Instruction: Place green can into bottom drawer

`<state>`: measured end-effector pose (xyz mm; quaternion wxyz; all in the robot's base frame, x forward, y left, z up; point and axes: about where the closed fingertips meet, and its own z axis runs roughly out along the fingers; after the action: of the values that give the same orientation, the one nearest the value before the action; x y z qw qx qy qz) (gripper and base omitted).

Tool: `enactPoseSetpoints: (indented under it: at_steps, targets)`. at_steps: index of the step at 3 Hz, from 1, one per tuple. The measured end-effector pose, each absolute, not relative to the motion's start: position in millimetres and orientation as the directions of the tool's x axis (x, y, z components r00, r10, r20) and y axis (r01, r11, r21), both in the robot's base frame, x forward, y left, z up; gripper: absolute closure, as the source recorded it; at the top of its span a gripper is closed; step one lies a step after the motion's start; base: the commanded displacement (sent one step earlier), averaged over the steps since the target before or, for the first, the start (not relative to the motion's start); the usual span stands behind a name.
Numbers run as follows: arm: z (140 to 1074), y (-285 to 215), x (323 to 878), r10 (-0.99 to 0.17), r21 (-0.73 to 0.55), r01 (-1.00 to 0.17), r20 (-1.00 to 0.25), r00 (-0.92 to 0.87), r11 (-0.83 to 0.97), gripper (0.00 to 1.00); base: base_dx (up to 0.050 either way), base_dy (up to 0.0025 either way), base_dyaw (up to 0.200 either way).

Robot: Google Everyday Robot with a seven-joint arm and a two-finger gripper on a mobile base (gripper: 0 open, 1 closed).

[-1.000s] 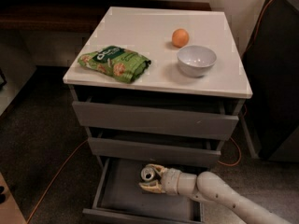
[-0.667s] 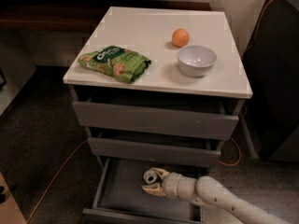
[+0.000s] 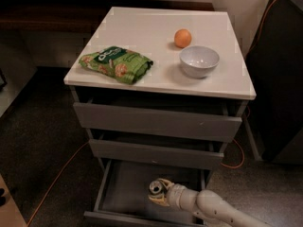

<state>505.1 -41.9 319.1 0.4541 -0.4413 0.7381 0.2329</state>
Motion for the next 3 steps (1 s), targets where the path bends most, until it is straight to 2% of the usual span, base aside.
enactPoseSetpoints:
  at_steps: [3]
  targets:
    - [232.9,-56.9,521.3,-0.406,-0.029,-0.864,-0.890,-0.207,0.503,1.00,0.000,0.00000,0.000]
